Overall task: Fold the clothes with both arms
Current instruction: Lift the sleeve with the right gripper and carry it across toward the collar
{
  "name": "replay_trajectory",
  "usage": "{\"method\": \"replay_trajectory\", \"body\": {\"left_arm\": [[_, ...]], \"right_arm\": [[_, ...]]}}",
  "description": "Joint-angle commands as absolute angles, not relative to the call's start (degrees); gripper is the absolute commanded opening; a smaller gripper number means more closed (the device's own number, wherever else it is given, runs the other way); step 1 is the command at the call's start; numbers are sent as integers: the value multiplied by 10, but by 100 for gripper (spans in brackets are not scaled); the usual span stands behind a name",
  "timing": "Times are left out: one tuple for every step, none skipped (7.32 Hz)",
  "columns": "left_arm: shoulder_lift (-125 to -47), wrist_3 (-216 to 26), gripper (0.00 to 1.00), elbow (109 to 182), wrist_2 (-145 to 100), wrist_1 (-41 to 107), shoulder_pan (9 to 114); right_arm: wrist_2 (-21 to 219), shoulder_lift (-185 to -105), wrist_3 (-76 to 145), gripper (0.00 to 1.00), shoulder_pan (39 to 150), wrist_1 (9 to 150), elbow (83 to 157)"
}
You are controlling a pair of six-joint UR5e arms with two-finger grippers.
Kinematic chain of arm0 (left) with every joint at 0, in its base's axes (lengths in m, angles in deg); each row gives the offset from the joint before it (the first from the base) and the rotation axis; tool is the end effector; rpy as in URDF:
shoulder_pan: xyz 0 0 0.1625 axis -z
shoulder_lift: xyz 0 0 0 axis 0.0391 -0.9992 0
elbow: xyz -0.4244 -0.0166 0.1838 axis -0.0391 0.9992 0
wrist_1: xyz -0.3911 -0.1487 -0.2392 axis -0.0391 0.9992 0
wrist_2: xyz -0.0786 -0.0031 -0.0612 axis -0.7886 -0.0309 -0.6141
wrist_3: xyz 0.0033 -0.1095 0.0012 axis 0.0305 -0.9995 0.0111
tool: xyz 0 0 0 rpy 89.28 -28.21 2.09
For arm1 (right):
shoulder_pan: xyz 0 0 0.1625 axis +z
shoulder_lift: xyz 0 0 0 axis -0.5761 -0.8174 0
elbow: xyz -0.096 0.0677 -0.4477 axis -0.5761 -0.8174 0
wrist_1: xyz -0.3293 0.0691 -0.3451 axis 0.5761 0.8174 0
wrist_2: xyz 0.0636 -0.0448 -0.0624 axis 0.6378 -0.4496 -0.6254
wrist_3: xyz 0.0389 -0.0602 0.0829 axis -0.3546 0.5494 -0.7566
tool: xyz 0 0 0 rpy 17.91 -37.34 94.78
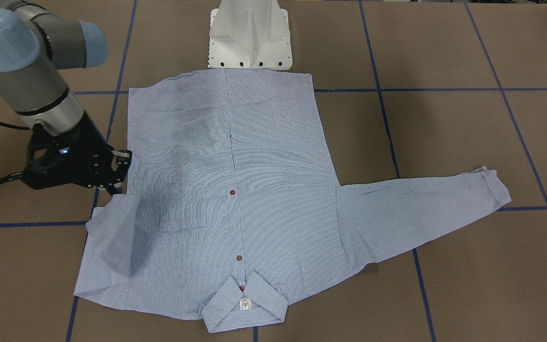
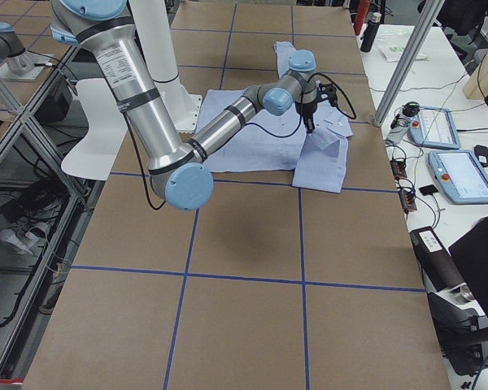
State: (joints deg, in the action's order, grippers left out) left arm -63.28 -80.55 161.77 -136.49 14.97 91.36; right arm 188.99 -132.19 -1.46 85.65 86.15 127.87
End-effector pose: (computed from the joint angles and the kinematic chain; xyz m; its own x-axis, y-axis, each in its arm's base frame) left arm -0.0466 -0.5447 0.5461 0.6944 0.2766 -0.6643 -0.0114 0.9273 0.3741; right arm -0.3939 -0.6189 0.2157 0.6324 -0.1125 0.7664 -0.1641 0.9475 0.2745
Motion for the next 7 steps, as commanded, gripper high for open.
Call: {"method": "replay_trajectory", "body": {"left_arm": [[-633,-806,100,1615,-1365,150,914],[-633,-807,100,1613,-1365,150,914],[-634,-808,100,1612,-1365,150,914],[-633,-808,100,1611,-1365,149,914],[-633,-808,100,1610,-1365,149,914],[-633,-808,100,1610,-1364,148,914],[-633,-808,100,1610,-1364,148,914]], "right_arm": [[1803,-1239,-102,0,796,863,1240],[1764,-1204,-126,0,773,862,1208],[1729,-1181,-139,0,751,862,1187],[1697,-1159,-154,0,725,861,1163],[1656,-1132,-163,0,700,861,1128],[1631,-1115,-164,3,679,859,1101],[1626,-1090,-164,12,667,859,1067]]}}
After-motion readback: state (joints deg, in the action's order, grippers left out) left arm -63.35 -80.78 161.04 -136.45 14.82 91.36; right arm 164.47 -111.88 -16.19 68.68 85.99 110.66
